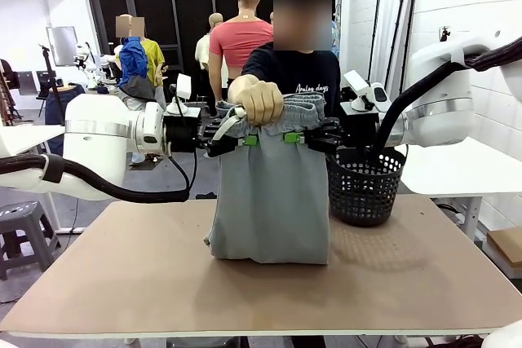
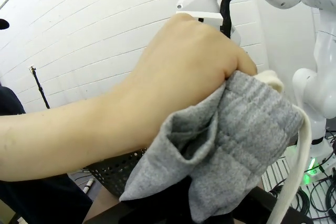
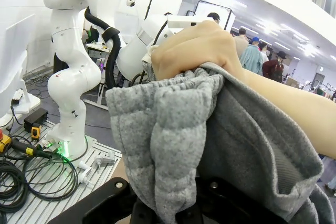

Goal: Fold the training pants.
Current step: Release the ends of the Training pants and then grab the overlapped ends.

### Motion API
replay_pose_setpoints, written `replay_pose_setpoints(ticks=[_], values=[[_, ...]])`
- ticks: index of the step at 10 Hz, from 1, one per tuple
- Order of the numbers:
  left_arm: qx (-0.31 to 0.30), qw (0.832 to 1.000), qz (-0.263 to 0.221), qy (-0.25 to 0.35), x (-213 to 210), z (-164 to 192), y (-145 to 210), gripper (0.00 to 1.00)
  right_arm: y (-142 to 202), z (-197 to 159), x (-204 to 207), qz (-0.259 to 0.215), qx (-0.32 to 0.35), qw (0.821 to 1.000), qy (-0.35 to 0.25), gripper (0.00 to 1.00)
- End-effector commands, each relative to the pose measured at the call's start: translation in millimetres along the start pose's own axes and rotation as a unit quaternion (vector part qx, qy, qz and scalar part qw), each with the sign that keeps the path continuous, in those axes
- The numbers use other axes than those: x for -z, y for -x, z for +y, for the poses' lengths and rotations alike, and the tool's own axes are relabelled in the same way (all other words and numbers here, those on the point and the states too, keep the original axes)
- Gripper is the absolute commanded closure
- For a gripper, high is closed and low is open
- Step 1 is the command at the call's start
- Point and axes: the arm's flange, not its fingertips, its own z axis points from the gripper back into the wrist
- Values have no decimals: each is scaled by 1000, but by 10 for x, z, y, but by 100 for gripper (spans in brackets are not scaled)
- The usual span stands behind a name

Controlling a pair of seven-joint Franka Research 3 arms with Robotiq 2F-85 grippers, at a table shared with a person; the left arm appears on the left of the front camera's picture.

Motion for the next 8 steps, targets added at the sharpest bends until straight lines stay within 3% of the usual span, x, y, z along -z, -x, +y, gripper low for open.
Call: replay_pose_setpoints(ticks=[1,6,7,8], values=[[-4,1000,-8,-6,-3,-21,-20,100,-15,6,25,-8,1,1000,3,100],[0,1000,0,0,0,0,0,100,0,0,0,0,0,1000,0,100],[-1,1000,-4,1,-15,-2,1,91,7,-2,10,0,8,1000,2,81],[-6,1000,-9,4,-14,-9,2,71,-8,8,4,-4,6,1000,6,62]])
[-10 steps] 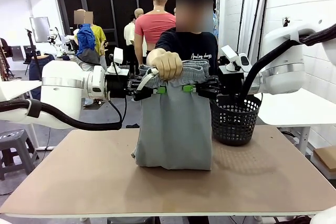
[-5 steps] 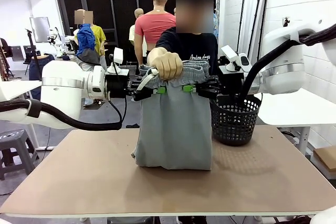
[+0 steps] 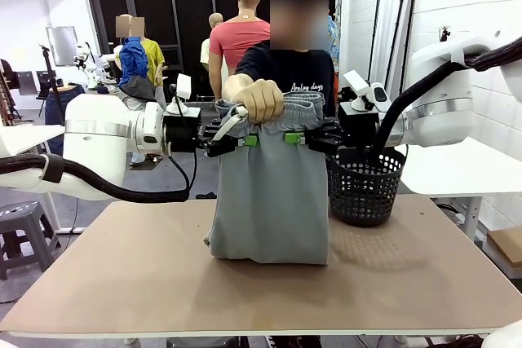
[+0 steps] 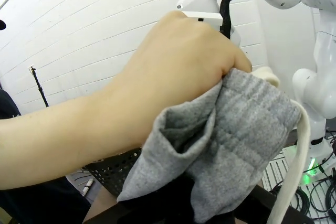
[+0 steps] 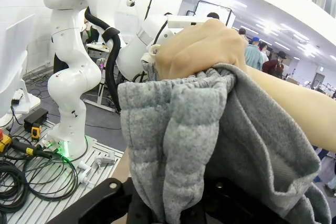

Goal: Fold the training pants.
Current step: Release the ends of the Training pants and then grab the overlapped ends.

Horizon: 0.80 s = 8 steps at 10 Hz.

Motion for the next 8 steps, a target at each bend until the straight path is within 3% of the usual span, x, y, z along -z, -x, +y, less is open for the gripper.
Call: replay_pose_setpoints(ticks=[1,3,4,8], values=[[-10,1000,-13,3,0,-1,10,51,-23,6,-20,-6,9,1000,11,43],[-14,1000,-12,0,-14,14,15,11,-31,-13,-30,-10,14,1000,15,5],[-16,1000,-14,-2,-23,16,17,0,-39,-17,-33,-13,18,1000,16,0],[-21,1000,-16,-7,-46,10,8,0,-31,-43,-34,-20,27,999,17,0]])
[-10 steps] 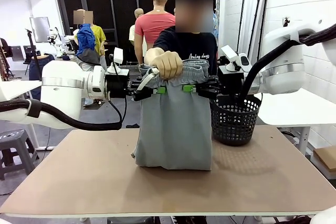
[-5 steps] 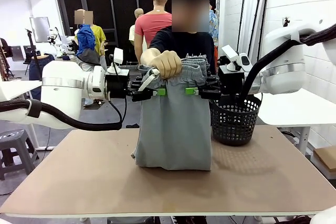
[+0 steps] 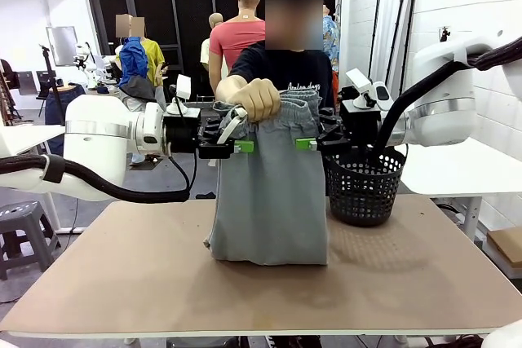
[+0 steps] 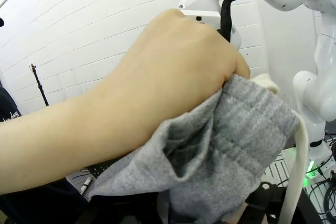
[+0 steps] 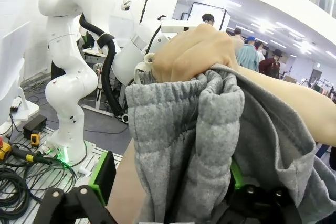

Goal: Fold the training pants.
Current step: Release the ends of the Training pants and then grab the overlapped ends.

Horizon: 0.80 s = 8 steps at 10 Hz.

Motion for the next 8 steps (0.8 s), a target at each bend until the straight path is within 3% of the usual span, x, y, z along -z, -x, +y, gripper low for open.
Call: replay_pose_setpoints(ticks=[1,5,8], values=[[-12,1000,-15,-5,-27,-9,-23,0,-20,-19,6,-11,14,1000,7,0],[-6,1000,-7,-15,-75,-120,-12,0,-7,30,-17,23,15,1000,-5,0],[-4,999,-5,-32,-206,-226,20,0,9,125,-148,38,38,998,31,0]])
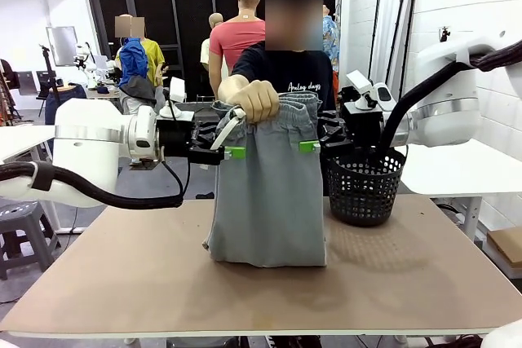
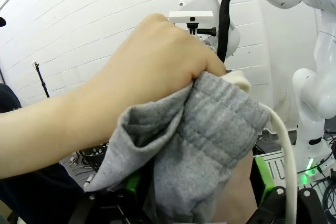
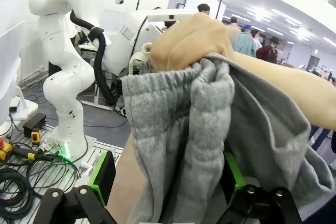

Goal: Fold the training pants.
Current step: Release the ends of the Training pants and then grab the overlapped ends.

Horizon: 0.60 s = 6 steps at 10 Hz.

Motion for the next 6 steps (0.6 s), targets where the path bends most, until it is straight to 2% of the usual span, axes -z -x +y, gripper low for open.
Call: replay_pose_setpoints(ticks=[1,6], values=[[-6,1000,-11,-26,-94,-76,6,0,-11,118,-104,18,21,999,23,0],[-14,999,8,-51,-236,-107,82,0,68,241,-278,26,39,997,56,0]])
